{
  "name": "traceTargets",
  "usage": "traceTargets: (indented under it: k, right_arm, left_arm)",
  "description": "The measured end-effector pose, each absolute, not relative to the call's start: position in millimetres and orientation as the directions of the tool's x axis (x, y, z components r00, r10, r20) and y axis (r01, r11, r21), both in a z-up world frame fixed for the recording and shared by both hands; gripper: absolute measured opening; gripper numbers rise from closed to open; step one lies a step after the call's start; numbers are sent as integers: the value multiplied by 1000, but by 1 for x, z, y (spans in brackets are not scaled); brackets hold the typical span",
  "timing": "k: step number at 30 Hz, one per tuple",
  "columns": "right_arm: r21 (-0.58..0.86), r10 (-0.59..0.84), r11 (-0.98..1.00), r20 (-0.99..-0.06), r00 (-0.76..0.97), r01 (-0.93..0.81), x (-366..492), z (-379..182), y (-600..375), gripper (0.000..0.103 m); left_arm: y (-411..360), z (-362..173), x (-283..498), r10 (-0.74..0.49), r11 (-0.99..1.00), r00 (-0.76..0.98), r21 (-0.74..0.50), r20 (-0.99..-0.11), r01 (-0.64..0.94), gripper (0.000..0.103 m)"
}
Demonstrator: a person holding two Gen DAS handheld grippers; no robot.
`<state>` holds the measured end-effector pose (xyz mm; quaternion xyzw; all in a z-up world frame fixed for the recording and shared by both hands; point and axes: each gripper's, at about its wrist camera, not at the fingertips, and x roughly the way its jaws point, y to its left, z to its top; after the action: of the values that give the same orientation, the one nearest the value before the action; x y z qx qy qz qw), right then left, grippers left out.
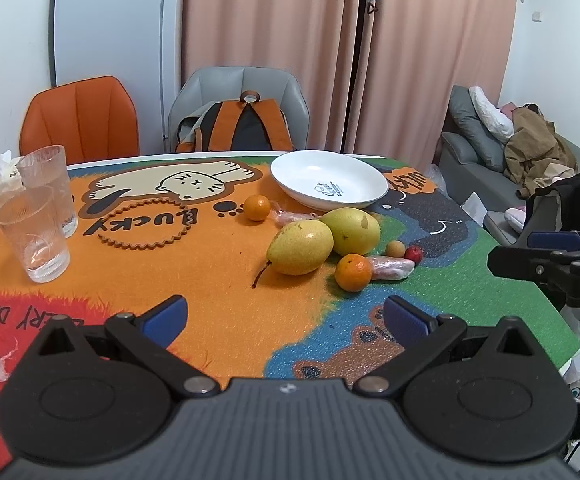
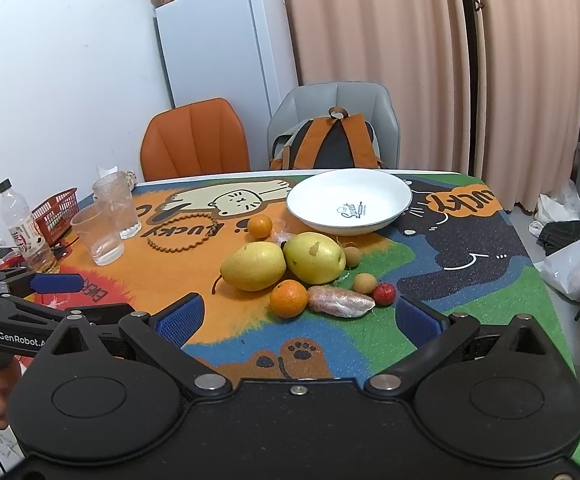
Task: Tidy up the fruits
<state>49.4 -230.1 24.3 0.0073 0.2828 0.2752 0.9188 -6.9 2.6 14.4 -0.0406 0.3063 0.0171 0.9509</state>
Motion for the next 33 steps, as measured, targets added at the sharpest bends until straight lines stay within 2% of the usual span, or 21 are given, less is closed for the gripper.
traceTargets:
  k: [21,33]
  right_arm:
    - [160,502,854,-497,707,-494,50,28,-233,103]
    - [164,501,856,-500,707,-490,70,8,-238,103]
  left_arm:
    - [-6,21,-9,-10,997,827,-66,-562,-33,103]
    - [-12,4,16,-26,996,831,-84,-555,-25,103]
